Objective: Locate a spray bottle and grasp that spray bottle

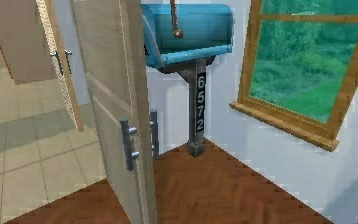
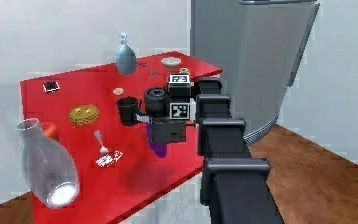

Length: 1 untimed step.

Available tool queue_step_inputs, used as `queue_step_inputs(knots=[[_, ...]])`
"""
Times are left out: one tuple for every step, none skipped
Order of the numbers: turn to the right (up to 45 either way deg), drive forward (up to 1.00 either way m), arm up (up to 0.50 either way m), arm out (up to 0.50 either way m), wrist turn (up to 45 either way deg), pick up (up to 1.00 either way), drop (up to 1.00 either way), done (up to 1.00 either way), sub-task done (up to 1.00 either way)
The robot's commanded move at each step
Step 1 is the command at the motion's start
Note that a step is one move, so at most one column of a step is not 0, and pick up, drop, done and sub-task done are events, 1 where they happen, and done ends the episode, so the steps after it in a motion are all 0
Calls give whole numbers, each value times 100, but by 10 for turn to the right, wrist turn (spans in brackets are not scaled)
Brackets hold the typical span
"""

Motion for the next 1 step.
queue_step_inputs(knots=[[0, 0, 0, 0, 0, 100, 0, 0, 0]])
